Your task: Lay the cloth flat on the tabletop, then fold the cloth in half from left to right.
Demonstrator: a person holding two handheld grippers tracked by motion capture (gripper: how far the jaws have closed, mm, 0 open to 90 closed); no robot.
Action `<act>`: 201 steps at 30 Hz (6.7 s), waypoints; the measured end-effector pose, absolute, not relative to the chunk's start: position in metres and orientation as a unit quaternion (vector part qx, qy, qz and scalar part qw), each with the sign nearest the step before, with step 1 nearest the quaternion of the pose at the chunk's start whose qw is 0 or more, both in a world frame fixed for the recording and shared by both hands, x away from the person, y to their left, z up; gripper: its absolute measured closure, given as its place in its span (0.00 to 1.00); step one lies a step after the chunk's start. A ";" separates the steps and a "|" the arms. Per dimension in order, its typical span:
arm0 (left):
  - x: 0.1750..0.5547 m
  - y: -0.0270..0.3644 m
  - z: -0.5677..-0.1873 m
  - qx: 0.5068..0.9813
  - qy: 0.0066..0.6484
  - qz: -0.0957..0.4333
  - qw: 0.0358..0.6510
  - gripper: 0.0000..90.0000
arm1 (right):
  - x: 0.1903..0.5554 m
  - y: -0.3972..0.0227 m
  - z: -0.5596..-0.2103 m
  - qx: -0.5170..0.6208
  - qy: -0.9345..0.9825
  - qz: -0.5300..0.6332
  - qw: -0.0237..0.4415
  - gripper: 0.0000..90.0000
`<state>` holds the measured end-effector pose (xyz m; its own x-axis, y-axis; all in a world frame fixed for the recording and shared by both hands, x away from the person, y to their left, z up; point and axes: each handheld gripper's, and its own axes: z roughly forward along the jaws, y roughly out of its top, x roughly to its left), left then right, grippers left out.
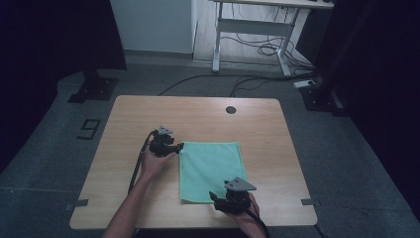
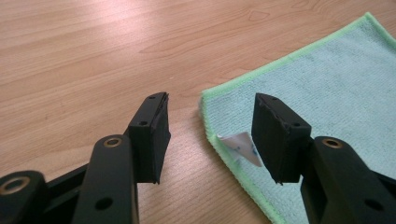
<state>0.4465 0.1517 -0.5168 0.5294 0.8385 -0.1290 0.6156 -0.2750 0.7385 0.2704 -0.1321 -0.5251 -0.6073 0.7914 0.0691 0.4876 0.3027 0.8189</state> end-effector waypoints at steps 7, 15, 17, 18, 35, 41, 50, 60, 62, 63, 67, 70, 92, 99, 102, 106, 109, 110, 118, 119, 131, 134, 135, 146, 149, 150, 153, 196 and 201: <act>0.450 0.153 -0.517 0.782 0.471 0.147 0.382 0.54 | 0.274 -0.114 -0.524 0.389 0.798 0.428 0.172 0.34; 0.464 0.150 -0.518 0.779 0.477 0.149 0.378 0.56 | 0.276 -0.106 -0.523 0.378 0.801 0.433 0.167 0.35; 0.468 0.146 -0.521 0.783 0.475 0.144 0.375 0.56 | 0.277 -0.103 -0.522 0.372 0.802 0.438 0.165 0.36; 0.470 0.144 -0.522 0.786 0.474 0.142 0.371 0.56 | 0.277 -0.101 -0.521 0.368 0.802 0.441 0.164 0.37; 0.474 0.135 -0.534 0.795 0.478 0.122 0.352 0.84 | 0.278 -0.065 -0.523 0.318 0.821 0.455 0.131 0.46; 0.472 0.139 -0.536 0.791 0.482 0.108 0.361 0.97 | 0.274 -0.050 -0.531 0.296 0.835 0.450 0.115 0.51; 0.470 0.138 -0.537 0.792 0.481 0.109 0.359 0.99 | 0.273 -0.034 -0.544 0.264 0.861 0.421 0.108 0.70; 0.469 0.134 -0.538 0.794 0.479 0.111 0.357 0.99 | 0.267 -0.030 -0.547 0.255 0.871 0.400 0.129 0.93; 0.469 0.134 -0.538 0.794 0.479 0.109 0.359 0.99 | 0.268 -0.030 -0.548 0.257 0.870 0.401 0.127 0.96; 0.468 0.134 -0.537 0.793 0.479 0.108 0.360 0.99 | 0.268 -0.031 -0.549 0.258 0.869 0.402 0.125 0.97; 0.468 0.134 -0.533 0.792 0.477 0.108 0.366 0.99 | 0.269 -0.033 -0.547 0.267 0.864 0.411 0.116 0.98; 0.466 0.134 -0.524 0.792 0.472 0.111 0.371 0.99 | 0.268 -0.035 -0.543 0.268 0.858 0.423 0.117 0.98; 0.457 0.134 -0.475 0.785 0.455 0.119 0.403 0.99 | 0.261 -0.037 -0.523 0.278 0.823 0.481 0.117 0.98; 0.452 0.137 -0.448 0.783 0.442 0.135 0.416 0.99 | 0.260 -0.035 -0.499 0.272 0.800 0.525 0.103 0.98; 0.449 0.135 -0.440 0.783 0.437 0.139 0.421 0.99 | 0.257 -0.033 -0.488 0.263 0.795 0.534 0.112 0.98; 0.449 0.132 -0.443 0.787 0.437 0.136 0.413 0.99 | 0.258 -0.033 -0.491 0.266 0.799 0.527 0.113 0.98; 0.449 0.131 -0.448 0.789 0.439 0.132 0.408 0.99 | 0.258 -0.034 -0.498 0.268 0.804 0.519 0.110 0.98; 0.450 0.131 -0.450 0.790 0.441 0.131 0.407 0.99 | 0.258 -0.034 -0.500 0.269 0.806 0.516 0.110 0.98; 0.456 0.132 -0.457 0.790 0.450 0.125 0.397 0.99 | 0.262 -0.033 -0.506 0.273 0.806 0.513 0.107 0.98; 0.459 0.131 -0.457 0.793 0.450 0.123 0.391 0.99 | 0.263 -0.032 -0.507 0.273 0.806 0.515 0.108 0.98; 0.472 0.124 -0.458 0.800 0.447 0.121 0.382 0.99 | 0.278 -0.028 -0.512 0.282 0.801 0.518 0.107 0.98; 0.467 0.130 -0.450 0.795 0.449 0.126 0.388 0.99 | 0.273 -0.029 -0.503 0.276 0.791 0.533 0.118 0.98; 0.465 0.131 -0.446 0.793 0.449 0.128 0.390 0.99 | 0.272 -0.028 -0.498 0.272 0.788 0.538 0.121 0.98; 0.458 0.134 -0.438 0.791 0.449 0.130 0.394 0.99 | 0.268 -0.028 -0.499 0.277 0.787 0.539 0.114 0.98; 0.460 0.137 -0.434 0.789 0.451 0.132 0.396 0.99 | 0.270 -0.026 -0.498 0.275 0.788 0.540 0.111 0.98; 0.461 0.138 -0.432 0.787 0.453 0.133 0.397 0.99 | 0.272 -0.024 -0.496 0.274 0.787 0.542 0.110 0.98; 0.460 0.143 -0.421 0.782 0.454 0.141 0.403 0.99 | 0.274 -0.021 -0.489 0.269 0.783 0.551 0.108 0.99; 0.477 0.094 -0.453 0.806 0.449 0.128 0.363 0.99 | 0.268 -0.058 -0.499 0.286 0.767 0.563 0.111 0.98; 0.479 0.086 -0.458 0.809 0.446 0.123 0.363 0.99 | 0.267 -0.067 -0.505 0.293 0.769 0.558 0.109 0.98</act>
